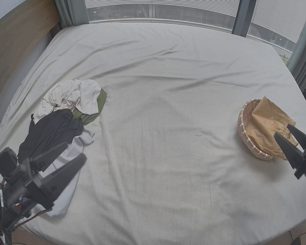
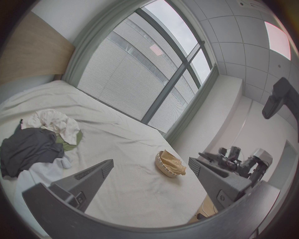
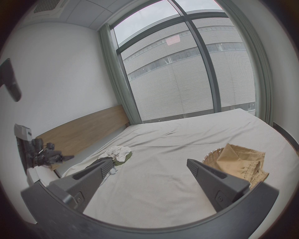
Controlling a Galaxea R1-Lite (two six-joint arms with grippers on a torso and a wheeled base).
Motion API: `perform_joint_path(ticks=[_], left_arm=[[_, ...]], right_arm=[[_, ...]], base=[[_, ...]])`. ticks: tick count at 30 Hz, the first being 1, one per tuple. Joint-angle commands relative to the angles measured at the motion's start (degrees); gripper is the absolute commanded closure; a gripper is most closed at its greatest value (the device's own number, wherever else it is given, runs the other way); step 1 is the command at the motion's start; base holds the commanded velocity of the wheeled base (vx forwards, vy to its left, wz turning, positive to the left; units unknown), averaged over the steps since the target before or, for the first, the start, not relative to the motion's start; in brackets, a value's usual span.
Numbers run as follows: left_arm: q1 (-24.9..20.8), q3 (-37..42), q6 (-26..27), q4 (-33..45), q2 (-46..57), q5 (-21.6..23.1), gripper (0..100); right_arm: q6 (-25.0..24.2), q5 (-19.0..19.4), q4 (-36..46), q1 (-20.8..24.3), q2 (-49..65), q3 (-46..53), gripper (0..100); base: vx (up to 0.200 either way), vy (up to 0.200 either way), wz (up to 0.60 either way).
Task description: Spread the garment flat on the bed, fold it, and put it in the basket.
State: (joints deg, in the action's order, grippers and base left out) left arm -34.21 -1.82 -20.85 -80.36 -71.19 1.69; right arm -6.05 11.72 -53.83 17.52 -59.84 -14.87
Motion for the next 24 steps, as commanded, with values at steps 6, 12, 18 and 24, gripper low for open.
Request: perform_joint_path(ticks=[6, 12, 18, 24], left_arm=[[25.15, 1.82, 0.63, 53.03, 50.36, 6.74, 0], [33.06, 1.82, 5.2, 73.07, 65.22, 10.26, 0], [34.82, 1.03, 7.31, 78.16, 69.7, 9.64, 0], [34.82, 1.11, 18.56, 78.34, 69.79, 4.37, 0]], right_arm=[[0.16, 3.4, 23.34, -8.99, 41.12, 9.07, 0], [0.86, 8.15, 42.58, -13.39, 55.01, 8.72, 0], [2.97, 7.09, 46.1, -18.13, 57.73, 11.44, 0], [12.37, -7.67, 49.7, -17.34, 59.32, 14.87, 0]], base=[[0.0, 0.0, 0.0], [0.0, 0.0, 0.0], [0.0, 0.0, 0.0], [0.0, 0.0, 0.0]])
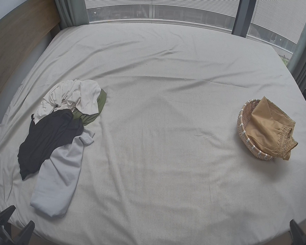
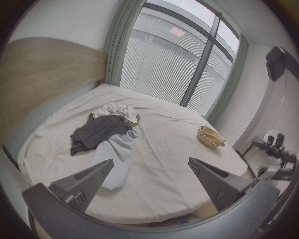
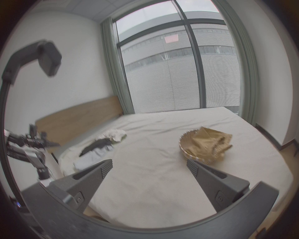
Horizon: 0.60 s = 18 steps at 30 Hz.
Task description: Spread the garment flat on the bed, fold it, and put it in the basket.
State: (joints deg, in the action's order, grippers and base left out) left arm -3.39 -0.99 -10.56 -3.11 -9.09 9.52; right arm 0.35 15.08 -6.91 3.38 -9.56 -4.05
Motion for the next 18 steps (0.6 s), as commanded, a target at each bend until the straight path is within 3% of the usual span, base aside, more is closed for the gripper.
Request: perform_joint_path(ticks=[1, 3, 8, 11, 12, 16, 18], left_arm=[[4.0, 0.28, 8.71, 1.09, 7.69, -5.3, 0], [4.0, 0.28, 8.89, 1.18, 7.69, -8.82, 0], [4.09, 0.46, 8.45, 0.82, 7.69, -12.51, 0], [4.09, 0.72, 7.83, 0.03, 7.69, -13.04, 0], [4.09, 0.72, 7.39, 0.12, 7.69, -13.3, 0], [4.09, 0.55, 7.83, 0.74, 7.69, -13.39, 0], [4.09, 0.46, 8.45, 1.0, 7.69, -13.3, 0]], right_arm=[[5.97, -13.41, 2.78, -3.29, 8.94, 4.05, 0], [5.97, -15.26, 2.87, -3.2, 8.94, 4.05, 0], [6.59, -14.99, 3.4, -2.85, 9.38, 4.05, 0], [5.27, -9.89, 3.92, -2.76, 9.38, 4.05, 0], [4.22, -9.81, 4.01, -2.94, 9.56, 4.05, 0], [1.05, -13.94, 7.97, -2.94, 9.56, 3.87, 0], [0.96, -13.94, 7.79, -3.03, 9.56, 3.87, 0]], base=[[0.0, 0.0, 0.0], [0.0, 0.0, 0.0], [0.0, 0.0, 0.0], [0.0, 0.0, 0.0], [0.0, 0.0, 0.0], [0.0, 0.0, 0.0], [0.0, 0.0, 0.0]])
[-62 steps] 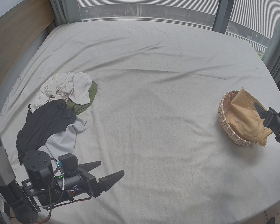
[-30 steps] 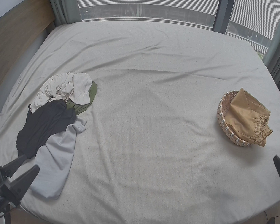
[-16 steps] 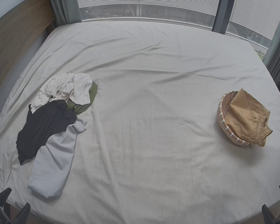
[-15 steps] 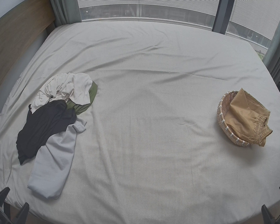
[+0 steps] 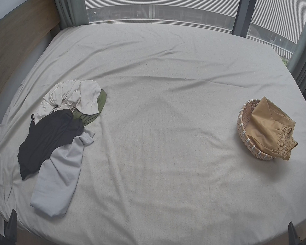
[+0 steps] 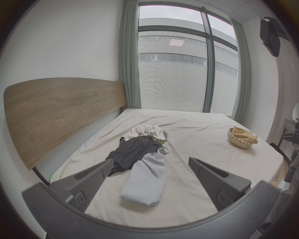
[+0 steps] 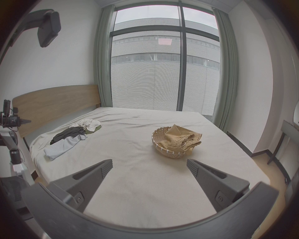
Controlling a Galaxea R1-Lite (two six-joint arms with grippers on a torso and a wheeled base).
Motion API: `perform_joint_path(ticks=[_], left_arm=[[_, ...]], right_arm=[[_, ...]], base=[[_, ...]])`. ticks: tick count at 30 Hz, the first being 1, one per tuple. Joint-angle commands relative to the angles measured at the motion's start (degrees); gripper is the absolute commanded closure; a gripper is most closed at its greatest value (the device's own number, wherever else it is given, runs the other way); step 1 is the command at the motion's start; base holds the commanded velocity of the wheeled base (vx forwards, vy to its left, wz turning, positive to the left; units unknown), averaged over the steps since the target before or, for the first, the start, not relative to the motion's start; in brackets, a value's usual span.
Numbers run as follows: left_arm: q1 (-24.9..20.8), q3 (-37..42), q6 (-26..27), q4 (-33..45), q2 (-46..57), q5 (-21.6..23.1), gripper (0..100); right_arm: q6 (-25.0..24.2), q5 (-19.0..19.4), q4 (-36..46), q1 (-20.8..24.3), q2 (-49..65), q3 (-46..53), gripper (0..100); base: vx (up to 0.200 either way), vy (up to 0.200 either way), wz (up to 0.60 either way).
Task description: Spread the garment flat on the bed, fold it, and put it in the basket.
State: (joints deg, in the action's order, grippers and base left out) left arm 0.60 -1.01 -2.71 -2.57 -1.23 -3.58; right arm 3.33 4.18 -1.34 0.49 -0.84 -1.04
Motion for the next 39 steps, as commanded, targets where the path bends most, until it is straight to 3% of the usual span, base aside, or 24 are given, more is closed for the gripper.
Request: perform_joint_path(ticks=[1, 7, 12, 16, 18, 39], left_arm=[[0.11, 0.4, 0.77, 0.64, -0.17, 0.33, 0], [-0.07, -0.22, -1.07, 2.4, -0.09, 3.5, 0], [-0.07, 0.31, -0.28, 2.04, 0.44, -0.46, 0], [-0.07, 0.31, 0.07, 2.13, 0.44, -0.02, 0], [-0.86, 0.84, 2.53, 2.75, 0.62, 5.25, 0], [-0.51, 0.92, 2.79, 2.57, 1.06, 4.64, 0]], right_arm=[[-2.01, -3.13, 1.43, -0.14, 0.84, 1.04, 0], [-2.54, -3.57, 1.34, -0.05, 0.84, 1.04, 0], [-2.54, -3.57, 1.34, -0.14, 0.84, 1.04, 0], [-2.54, -3.57, 1.34, -0.14, 0.84, 1.04, 0], [-2.19, -3.13, 1.34, -0.14, 0.84, 1.04, 0], [-2.54, -3.21, 1.43, -0.22, 0.84, 1.04, 0]], base=[[0.0, 0.0, 0.0], [0.0, 0.0, 0.0], [0.0, 0.0, 0.0], [0.0, 0.0, 0.0], [0.0, 0.0, 0.0], [0.0, 0.0, 0.0]])
